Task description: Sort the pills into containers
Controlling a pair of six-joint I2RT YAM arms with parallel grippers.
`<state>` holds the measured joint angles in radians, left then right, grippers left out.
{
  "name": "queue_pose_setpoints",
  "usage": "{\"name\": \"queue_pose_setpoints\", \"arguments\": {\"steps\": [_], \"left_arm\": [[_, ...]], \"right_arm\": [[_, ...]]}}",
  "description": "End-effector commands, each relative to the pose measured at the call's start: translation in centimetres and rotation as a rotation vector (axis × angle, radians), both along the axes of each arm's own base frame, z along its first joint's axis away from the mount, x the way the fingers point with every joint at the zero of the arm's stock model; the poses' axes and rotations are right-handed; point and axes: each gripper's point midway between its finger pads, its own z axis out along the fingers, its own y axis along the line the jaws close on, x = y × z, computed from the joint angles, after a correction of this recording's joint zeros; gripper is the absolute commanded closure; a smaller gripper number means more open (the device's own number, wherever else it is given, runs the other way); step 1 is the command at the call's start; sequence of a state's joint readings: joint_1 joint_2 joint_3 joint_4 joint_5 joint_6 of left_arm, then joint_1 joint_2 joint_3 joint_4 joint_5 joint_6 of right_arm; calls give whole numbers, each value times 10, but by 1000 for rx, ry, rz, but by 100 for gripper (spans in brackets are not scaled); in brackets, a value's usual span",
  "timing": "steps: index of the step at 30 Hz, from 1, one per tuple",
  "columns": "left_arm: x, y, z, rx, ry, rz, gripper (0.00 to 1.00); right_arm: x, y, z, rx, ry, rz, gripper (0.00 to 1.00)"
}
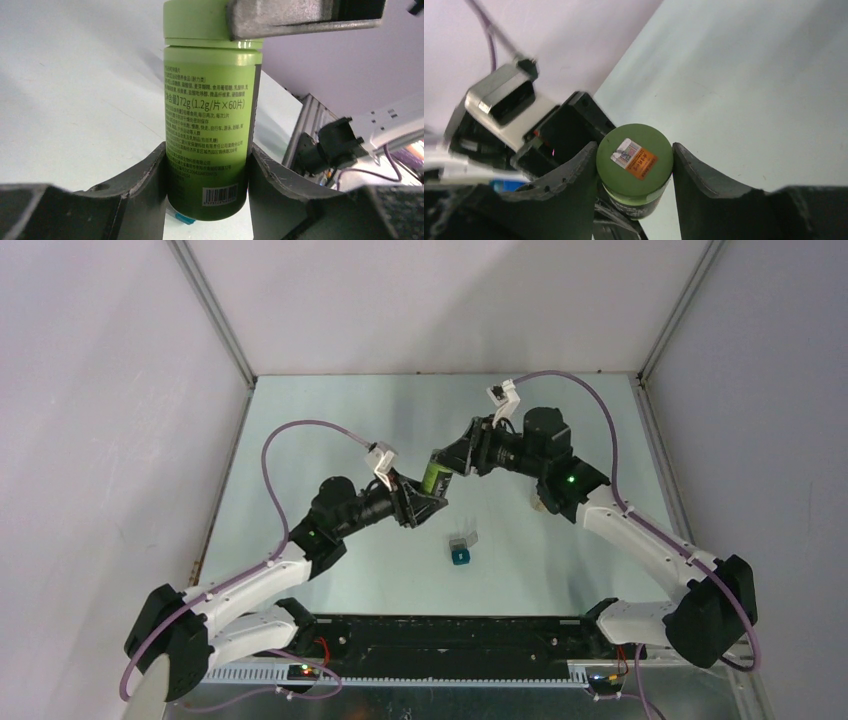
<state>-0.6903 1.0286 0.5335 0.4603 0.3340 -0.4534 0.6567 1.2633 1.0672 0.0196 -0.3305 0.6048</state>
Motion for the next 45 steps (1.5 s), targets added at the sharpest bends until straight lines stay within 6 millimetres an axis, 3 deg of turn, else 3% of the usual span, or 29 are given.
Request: {"name": "queue_pose_setpoints", "arguments": {"steps": [1,3,6,7,8,9,10,12,14,16,20,23,28,36,40,42,45], "left_arm": [[-12,-8,24,-26,-68,-89,100],[-22,-11,26,-17,-86,-152,100],[-35,-13,29,-15,-116,-227,100],[-35,-13,30,-12,-129,-232,100],[-35,-13,31,-11,-137,-235,100],[-35,-14,34,-14,-146,-233,100],[-32,-14,34,-12,-148,-222,100],[-26,-13,33,3,-153,-195,100],[-19,-12,30,19,-153,-163,100],[-11,-10,27,35,-150,-120,100],[0,-5,24,48,-145,-53,100],[5,-3,25,43,-143,-21,100],[7,1,27,27,-143,9,100],[6,2,30,7,-138,18,100],[4,2,31,-2,-137,12,100],[2,1,32,-5,-135,-4,100],[-6,-2,34,-20,-129,-49,100]], "right_arm": [[-63,-5,9,8,-262,544,77],[-77,-14,3,6,-296,666,80],[-78,-20,6,17,-315,695,100],[-74,-20,10,18,-328,670,100],[-60,-19,12,7,-303,584,86],[-50,-19,17,2,-304,513,65],[-31,-21,19,-8,-267,384,25],[-7,-28,24,-11,-209,195,4],[4,-33,29,4,-154,60,1],[8,-37,32,12,-105,-67,1],[3,-29,30,18,-52,-156,7],[0,-23,33,34,-12,-156,12],[-2,-15,22,-9,43,-157,11],[-10,-1,24,10,56,-32,24],[-9,-2,24,21,65,-5,38],[-10,-3,26,23,49,25,54],[-13,-9,33,30,-24,128,67]]}}
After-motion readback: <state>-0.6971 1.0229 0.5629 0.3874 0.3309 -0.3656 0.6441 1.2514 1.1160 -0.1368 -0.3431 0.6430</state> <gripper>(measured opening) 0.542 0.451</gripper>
